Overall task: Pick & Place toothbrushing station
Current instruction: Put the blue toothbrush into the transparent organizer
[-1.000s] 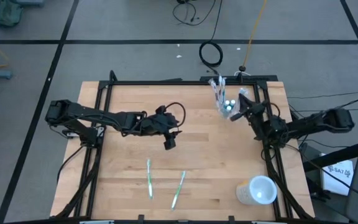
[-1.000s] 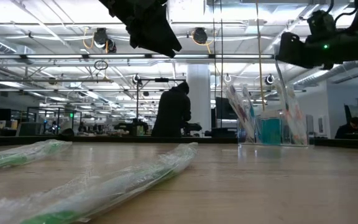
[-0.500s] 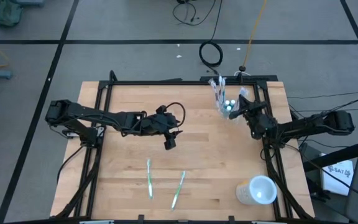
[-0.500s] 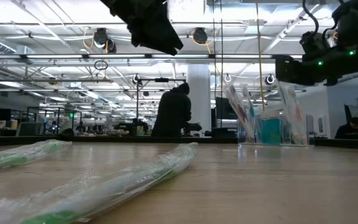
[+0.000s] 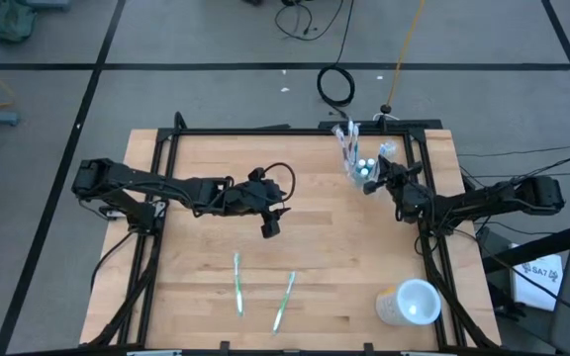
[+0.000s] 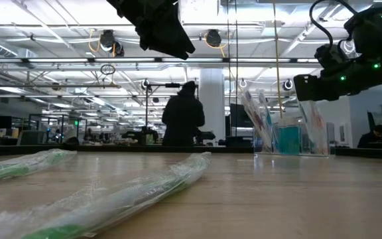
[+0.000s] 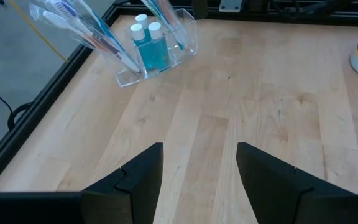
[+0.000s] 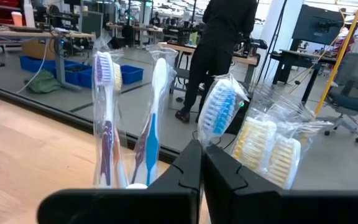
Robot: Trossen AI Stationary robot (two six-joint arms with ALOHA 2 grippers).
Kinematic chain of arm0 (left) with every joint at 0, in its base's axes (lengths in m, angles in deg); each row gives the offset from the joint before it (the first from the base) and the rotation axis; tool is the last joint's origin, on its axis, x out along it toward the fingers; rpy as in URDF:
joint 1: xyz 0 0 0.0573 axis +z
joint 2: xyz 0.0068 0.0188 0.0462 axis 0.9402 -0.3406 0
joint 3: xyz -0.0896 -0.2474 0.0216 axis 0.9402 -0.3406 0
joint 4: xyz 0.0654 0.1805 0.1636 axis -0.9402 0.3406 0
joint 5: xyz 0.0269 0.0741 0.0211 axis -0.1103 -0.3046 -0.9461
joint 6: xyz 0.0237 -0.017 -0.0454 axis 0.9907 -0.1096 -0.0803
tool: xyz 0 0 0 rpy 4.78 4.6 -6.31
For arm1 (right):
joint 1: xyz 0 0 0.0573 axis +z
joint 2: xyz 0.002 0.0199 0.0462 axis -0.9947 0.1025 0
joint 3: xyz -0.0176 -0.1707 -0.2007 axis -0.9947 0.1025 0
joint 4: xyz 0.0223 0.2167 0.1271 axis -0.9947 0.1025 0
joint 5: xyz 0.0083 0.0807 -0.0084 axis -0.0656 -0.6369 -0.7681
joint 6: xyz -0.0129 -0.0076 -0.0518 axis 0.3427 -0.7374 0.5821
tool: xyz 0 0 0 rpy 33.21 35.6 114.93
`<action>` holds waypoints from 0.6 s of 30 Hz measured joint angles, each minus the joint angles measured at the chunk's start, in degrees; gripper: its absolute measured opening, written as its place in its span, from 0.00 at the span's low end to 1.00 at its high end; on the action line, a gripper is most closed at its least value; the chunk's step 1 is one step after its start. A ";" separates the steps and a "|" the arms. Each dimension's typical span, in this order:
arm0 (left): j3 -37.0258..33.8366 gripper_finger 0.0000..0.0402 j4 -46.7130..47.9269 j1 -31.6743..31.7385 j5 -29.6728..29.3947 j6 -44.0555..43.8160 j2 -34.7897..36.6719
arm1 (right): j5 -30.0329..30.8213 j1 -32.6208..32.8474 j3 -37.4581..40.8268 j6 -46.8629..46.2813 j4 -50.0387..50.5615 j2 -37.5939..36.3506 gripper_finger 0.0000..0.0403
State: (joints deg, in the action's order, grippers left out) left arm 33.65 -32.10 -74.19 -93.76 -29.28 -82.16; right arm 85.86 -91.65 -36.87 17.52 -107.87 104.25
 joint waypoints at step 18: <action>0.00 0.53 0.00 0.00 0.00 -0.35 0.00 | -2.97 0.02 0.02 0.26 1.98 0.00 0.33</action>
State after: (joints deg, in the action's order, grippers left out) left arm 33.65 -32.10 -74.19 -93.76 -29.63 -82.16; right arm 82.89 -91.63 -36.85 17.78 -105.89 104.25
